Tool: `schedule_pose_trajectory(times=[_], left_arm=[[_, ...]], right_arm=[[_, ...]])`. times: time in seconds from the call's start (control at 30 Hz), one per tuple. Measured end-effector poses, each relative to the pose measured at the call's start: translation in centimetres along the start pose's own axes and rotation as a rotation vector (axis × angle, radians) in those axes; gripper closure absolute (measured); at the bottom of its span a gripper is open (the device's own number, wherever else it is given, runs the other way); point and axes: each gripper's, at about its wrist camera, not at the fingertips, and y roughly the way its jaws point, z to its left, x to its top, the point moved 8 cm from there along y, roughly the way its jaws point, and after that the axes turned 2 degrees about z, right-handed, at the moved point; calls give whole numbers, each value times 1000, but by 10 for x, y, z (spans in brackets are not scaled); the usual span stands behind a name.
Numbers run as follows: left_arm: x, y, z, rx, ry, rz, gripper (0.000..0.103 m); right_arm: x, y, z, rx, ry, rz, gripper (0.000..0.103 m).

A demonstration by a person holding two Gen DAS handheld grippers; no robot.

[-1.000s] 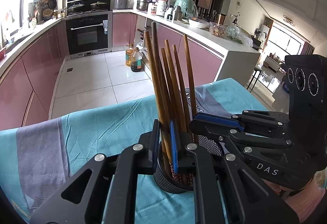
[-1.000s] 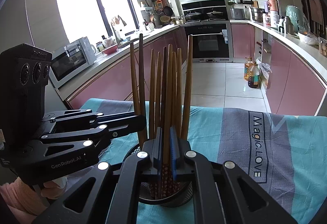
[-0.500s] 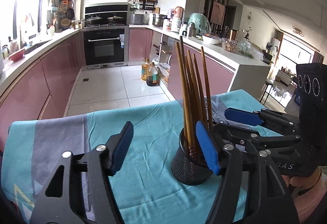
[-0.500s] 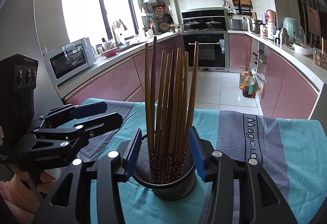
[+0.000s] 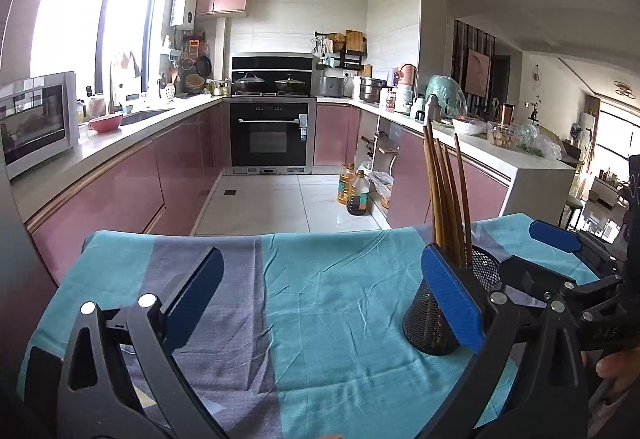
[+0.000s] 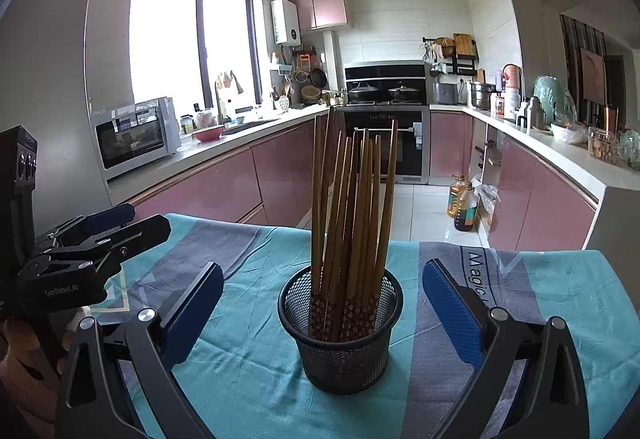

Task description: Organize utensils

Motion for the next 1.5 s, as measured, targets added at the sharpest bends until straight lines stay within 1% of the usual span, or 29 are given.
schedule_pose_trajectory(times=[0.13, 0.33, 0.6, 1.27, 1.5], left_arm=[[2, -19, 3, 21, 4, -40, 6], [7, -45, 3, 49, 5, -117, 6], [8, -68, 4, 59, -10, -164, 6], [4, -79, 9, 83, 1, -174, 6], [6, -79, 7, 80, 5, -174, 6]], right_arm=[[1, -11, 8, -55, -20, -51, 7], [2, -22, 16, -87, -38, -106, 7], [4, -35, 24, -104, -42, -150, 7], [6, -47, 23, -147, -16, -195, 7], [5, -47, 24, -151, -19, -187, 7]])
